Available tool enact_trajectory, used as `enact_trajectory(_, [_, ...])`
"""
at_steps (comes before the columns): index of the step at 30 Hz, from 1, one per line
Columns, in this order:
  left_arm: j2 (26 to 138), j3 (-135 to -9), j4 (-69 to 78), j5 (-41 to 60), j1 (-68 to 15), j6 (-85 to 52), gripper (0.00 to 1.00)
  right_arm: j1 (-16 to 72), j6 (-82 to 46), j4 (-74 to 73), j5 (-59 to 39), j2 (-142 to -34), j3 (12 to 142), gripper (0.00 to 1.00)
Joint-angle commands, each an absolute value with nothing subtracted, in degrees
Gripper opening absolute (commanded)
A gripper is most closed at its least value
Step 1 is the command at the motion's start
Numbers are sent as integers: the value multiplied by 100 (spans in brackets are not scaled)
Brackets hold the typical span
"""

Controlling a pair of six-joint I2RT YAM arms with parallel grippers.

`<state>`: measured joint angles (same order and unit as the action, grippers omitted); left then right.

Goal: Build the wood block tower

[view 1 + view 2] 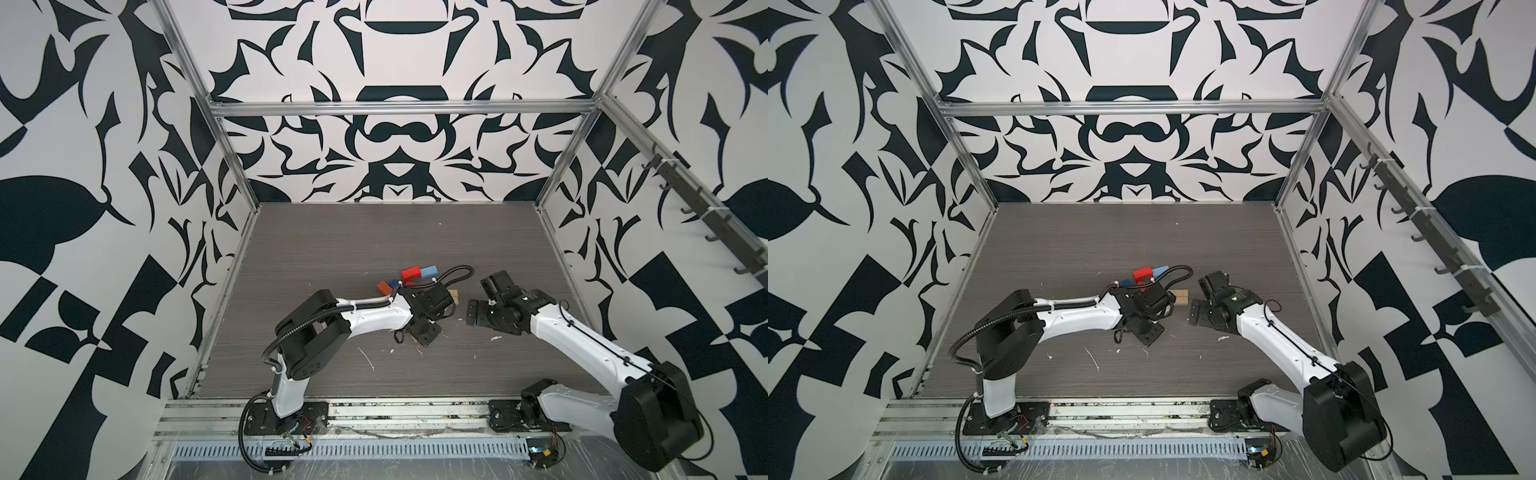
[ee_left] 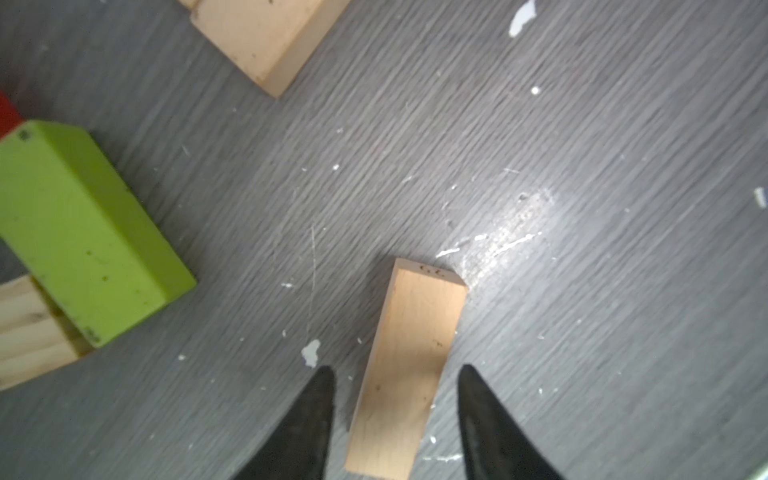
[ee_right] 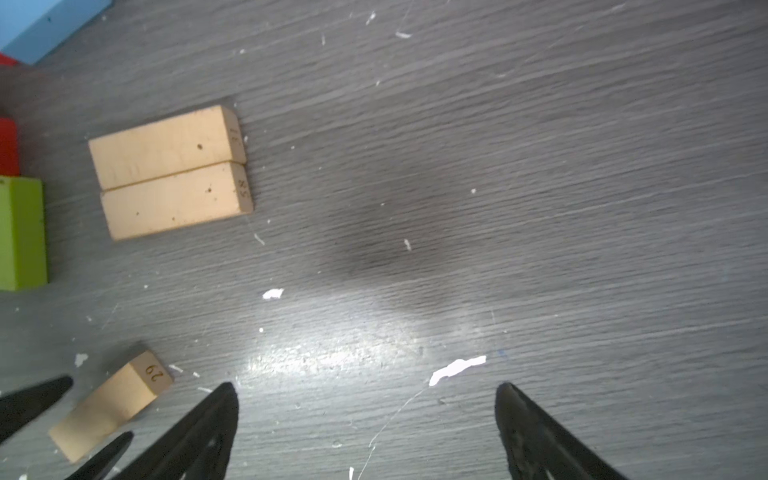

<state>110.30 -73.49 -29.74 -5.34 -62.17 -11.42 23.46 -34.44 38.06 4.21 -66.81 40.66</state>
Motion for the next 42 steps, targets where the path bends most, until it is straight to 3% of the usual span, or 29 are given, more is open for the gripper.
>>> enact_trajectory(1, [10751, -7169, -3047, -646, -6231, -1203, 57, 2420, -3248, 3665, 222, -6580, 4063, 99])
enact_trajectory(9, [9734, -6581, -2604, -161, -5786, -1407, 62, 3035, -3159, 3464, 250, -6645, 4125, 99])
enact_trajectory(20, [8500, -5528, -1951, 480, -4315, -2588, 66, 4356, -3264, 3147, 726, -7536, 4634, 99])
enact_trajectory(34, [8141, -5195, -1787, 639, -3317, -2900, 96, 5083, -3237, 2500, 734, -8546, 5000, 99])
enact_trajectory(42, [8128, -5151, -1671, 902, -3020, -3054, 99, 5240, -3147, 2353, 782, -8920, 5140, 99])
